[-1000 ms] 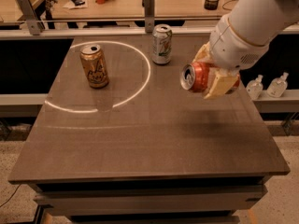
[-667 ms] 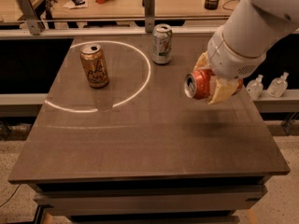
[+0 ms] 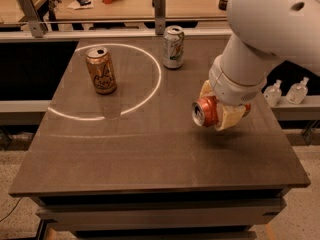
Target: Knock coke can over
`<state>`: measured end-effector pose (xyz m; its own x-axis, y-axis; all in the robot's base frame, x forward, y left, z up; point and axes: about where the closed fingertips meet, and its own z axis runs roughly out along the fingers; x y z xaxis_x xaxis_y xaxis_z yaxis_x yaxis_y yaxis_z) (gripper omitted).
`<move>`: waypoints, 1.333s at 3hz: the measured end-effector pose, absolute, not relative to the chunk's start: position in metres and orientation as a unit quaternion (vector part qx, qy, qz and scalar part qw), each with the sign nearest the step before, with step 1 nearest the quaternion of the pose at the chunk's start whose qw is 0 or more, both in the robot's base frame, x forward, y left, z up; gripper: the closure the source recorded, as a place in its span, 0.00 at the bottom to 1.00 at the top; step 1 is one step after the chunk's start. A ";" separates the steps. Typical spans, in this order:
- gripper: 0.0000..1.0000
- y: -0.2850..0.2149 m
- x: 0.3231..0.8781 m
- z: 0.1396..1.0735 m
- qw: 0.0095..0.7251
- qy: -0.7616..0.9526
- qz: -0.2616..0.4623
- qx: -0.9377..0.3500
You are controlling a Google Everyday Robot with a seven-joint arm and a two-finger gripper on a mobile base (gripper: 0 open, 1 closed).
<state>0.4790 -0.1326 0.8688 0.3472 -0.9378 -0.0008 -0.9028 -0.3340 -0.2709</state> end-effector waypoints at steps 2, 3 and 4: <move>1.00 -0.132 0.458 0.834 0.073 0.565 -0.037 -0.821; 0.82 -0.132 0.457 0.829 0.072 0.579 -0.040 -0.811; 0.59 -0.131 0.457 0.829 0.072 0.578 -0.040 -0.812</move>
Offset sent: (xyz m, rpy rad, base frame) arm -0.0323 -0.0009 -0.0524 -0.0253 0.1799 0.0157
